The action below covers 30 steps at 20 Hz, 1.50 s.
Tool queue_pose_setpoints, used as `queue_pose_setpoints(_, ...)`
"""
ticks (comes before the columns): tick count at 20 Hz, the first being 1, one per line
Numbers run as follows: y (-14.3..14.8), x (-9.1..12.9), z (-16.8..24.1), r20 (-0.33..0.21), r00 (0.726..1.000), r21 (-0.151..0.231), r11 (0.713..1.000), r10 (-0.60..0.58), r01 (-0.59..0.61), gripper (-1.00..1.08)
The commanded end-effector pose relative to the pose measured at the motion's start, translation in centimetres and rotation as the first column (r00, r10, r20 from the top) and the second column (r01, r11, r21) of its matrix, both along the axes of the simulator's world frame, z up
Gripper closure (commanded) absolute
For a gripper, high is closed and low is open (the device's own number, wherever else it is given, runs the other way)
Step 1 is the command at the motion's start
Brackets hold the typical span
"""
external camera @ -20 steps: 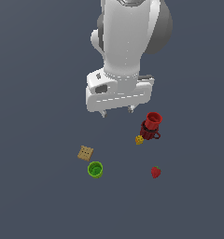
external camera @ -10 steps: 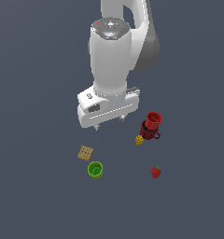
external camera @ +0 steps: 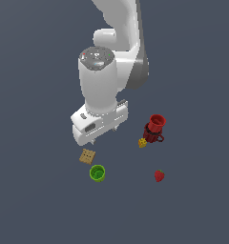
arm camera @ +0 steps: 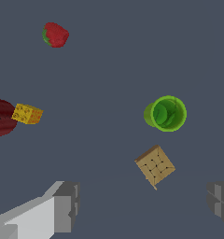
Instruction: Pick up a designated object from a clutter of objects.
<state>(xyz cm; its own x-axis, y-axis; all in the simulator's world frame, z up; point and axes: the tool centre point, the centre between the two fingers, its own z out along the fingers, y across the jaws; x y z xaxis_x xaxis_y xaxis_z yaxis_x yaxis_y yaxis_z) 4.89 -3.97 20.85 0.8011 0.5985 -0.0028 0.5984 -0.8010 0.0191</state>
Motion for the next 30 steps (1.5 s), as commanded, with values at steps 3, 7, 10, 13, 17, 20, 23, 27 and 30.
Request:
queue_pose_setpoints(3,-1.5,0.4,-2.0,-0.003,0.996,0.002,0.996,0.091,-0.091,-0.92)
queue_pose_setpoints(7,-2.7,0.6,-3.9,-0.005,0.985,0.004,0.985,0.17,-0.17,-0.92)
queue_pose_setpoints(10,-3.7,0.7,-5.3,-0.006,0.973,0.005,0.973,0.229,-0.229,-0.92)
queue_pose_setpoints(13,-4.7,0.7,-6.7,-0.008,0.958,0.007,0.958,0.287,-0.287,-0.92)
queue_pose_setpoints(17,-6.0,0.7,-8.5,-0.009,0.932,0.009,0.932,0.362,-0.362,-0.92)
queue_pose_setpoints(20,-6.9,0.7,-9.9,-0.009,0.909,0.011,0.909,0.417,-0.417,-0.92)
queue_pose_setpoints(23,-7.8,0.5,-11.3,-0.01,0.884,0.013,0.884,0.467,-0.467,-0.92)
queue_pose_setpoints(27,-8.8,0.4,-12.7,-0.01,0.854,0.014,0.854,0.52,-0.52,-0.92)
queue_pose_setpoints(30,-9.4,0.2,-13.5,-0.009,0.836,0.015,0.836,0.549,-0.549,-0.92)
